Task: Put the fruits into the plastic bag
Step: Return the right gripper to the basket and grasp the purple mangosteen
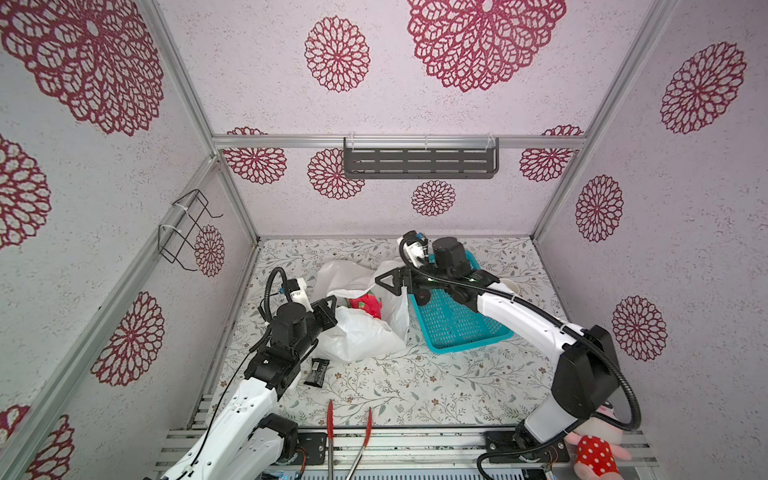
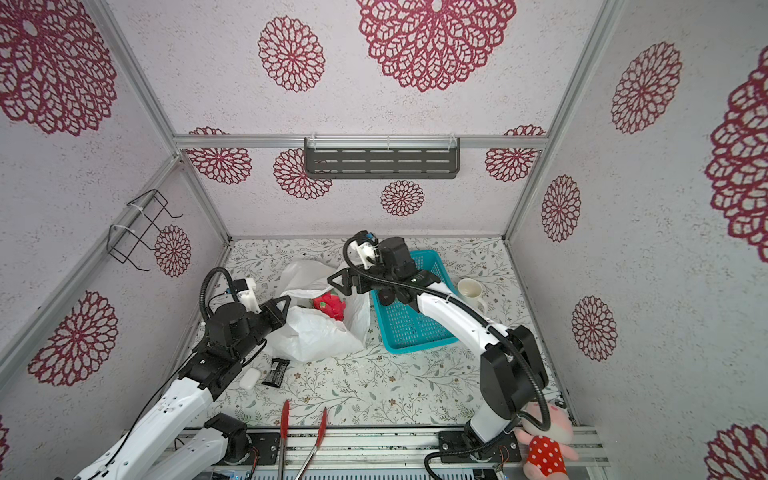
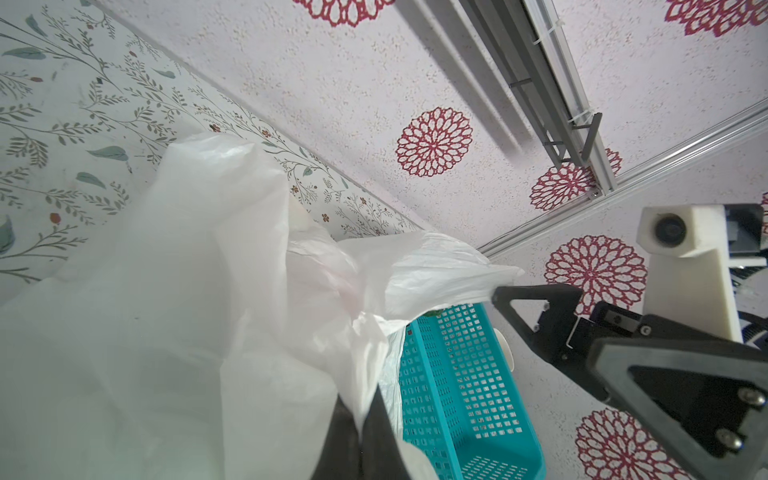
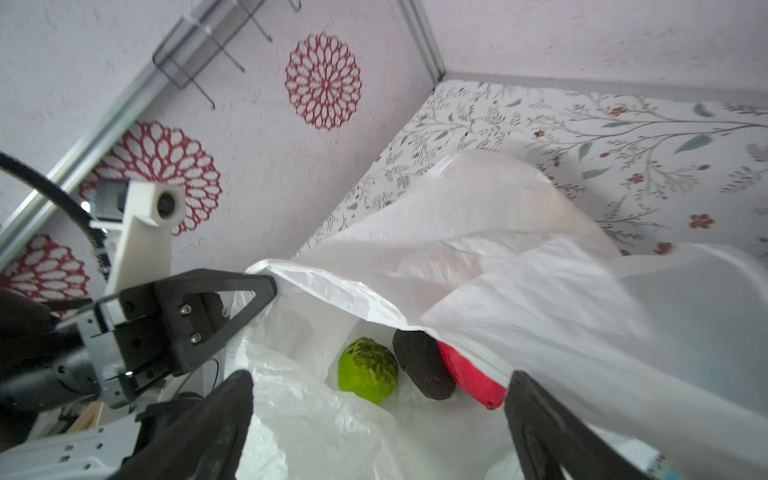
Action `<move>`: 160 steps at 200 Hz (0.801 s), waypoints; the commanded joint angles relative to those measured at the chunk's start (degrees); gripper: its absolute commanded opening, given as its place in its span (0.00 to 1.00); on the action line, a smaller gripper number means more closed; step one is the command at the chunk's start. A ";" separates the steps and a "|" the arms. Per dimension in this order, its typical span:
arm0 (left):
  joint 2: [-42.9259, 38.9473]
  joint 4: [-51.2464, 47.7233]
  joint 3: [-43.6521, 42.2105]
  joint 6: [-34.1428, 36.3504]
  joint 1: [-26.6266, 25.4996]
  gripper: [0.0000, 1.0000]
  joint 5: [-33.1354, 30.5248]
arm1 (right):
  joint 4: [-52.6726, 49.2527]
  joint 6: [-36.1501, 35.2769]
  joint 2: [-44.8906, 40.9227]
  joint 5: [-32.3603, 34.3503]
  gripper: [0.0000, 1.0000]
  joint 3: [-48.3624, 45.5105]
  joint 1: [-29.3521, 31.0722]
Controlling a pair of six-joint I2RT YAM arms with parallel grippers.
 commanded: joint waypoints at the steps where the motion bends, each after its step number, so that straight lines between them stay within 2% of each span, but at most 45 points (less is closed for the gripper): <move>1: 0.72 1.53 0.47 -0.40 -0.39 0.00 -0.87 | 9.71 6.90 -5.92 2.52 0.96 -6.16 -4.45; 41: 1.80 2.27 0.47 -0.52 -0.38 0.00 -0.62 | 13.29 17.03 -10.79 19.11 0.96 -17.35 -10.79; 62: 1.76 2.20 0.30 -0.58 -0.45 0.00 -0.64 | 9.03 21.01 -9.48 25.15 0.95 -18.61 -12.58; 93: 1.21 1.63 0.20 -0.49 -0.41 0.00 -0.95 | 1.32 22.02 -1.83 23.19 0.95 -14.12 -13.26; 114: 1.10 1.45 0.04 -0.45 -0.41 0.00 -1.32 | -2.75 21.74 4.58 18.24 0.95 -9.48 -13.22; 160: 1.41 1.31 0.16 -0.38 -0.40 0.00 -1.56 | -4.94 23.16 12.90 13.83 0.94 -5.30 -13.05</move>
